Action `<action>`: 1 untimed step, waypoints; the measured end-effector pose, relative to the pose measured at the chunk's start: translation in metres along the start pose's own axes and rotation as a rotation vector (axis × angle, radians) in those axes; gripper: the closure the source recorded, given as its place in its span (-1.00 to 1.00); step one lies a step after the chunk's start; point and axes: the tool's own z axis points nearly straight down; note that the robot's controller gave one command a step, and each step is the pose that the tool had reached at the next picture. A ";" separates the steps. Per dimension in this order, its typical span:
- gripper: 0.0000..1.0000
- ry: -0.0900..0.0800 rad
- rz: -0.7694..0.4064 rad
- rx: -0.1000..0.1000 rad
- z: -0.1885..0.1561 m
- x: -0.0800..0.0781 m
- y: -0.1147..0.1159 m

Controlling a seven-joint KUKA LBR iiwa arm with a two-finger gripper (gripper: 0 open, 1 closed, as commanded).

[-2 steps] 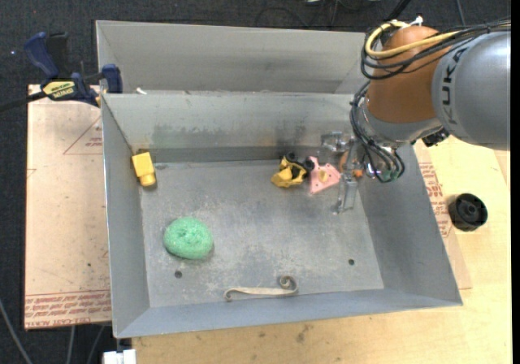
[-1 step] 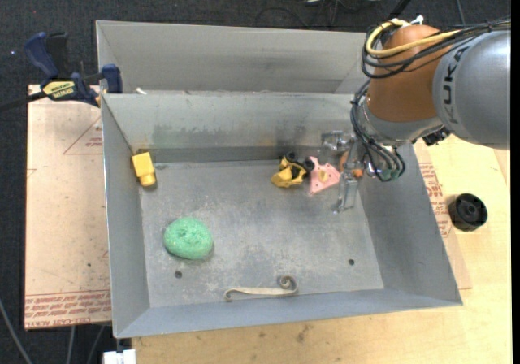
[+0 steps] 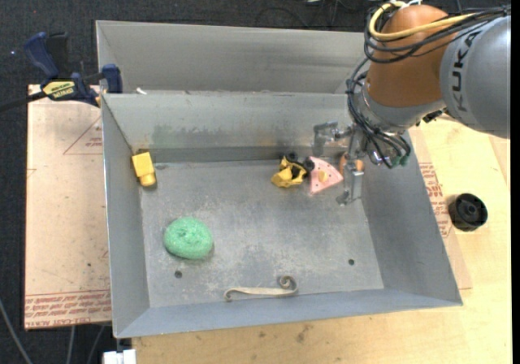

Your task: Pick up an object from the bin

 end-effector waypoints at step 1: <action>-1.00 -0.022 -0.131 0.006 -0.011 -0.015 0.002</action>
Offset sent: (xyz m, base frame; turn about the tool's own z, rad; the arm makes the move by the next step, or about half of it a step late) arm -0.0115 -0.0030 -0.0816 0.0708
